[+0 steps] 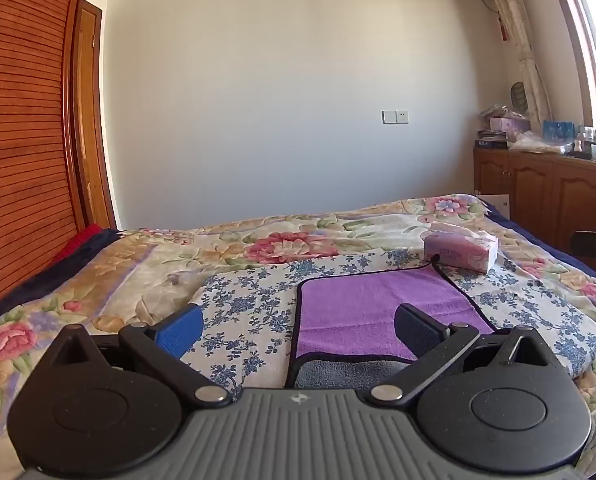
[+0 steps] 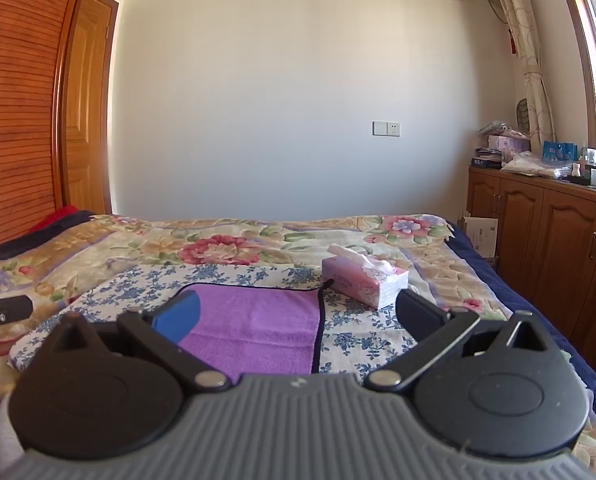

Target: Fold towel

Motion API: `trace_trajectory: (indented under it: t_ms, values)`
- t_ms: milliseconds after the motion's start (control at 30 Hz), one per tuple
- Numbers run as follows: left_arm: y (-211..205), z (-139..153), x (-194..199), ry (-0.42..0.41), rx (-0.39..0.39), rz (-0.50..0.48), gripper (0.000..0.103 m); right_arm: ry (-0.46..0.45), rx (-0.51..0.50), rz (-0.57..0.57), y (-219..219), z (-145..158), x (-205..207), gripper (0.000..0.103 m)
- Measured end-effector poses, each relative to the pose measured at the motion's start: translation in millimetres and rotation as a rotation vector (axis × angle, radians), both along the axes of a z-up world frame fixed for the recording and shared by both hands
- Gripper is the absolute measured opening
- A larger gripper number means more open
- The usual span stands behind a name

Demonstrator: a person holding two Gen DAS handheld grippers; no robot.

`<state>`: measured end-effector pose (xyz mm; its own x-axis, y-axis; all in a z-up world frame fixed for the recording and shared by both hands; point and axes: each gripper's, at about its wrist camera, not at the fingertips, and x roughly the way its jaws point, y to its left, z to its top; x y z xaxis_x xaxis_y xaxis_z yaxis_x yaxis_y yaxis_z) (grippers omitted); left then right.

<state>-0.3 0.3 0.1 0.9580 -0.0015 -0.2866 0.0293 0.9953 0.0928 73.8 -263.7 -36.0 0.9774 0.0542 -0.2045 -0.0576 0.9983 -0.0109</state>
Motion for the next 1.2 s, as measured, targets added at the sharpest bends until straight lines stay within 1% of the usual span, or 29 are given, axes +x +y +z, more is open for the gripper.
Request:
trace_trajectory:
  t_ms: [1200]
  values:
    - [1.5,-1.3,0.5,0.007,0.010,0.000,0.103,0.001,-0.002,0.000,0.5,-1.0,0.3,0.103]
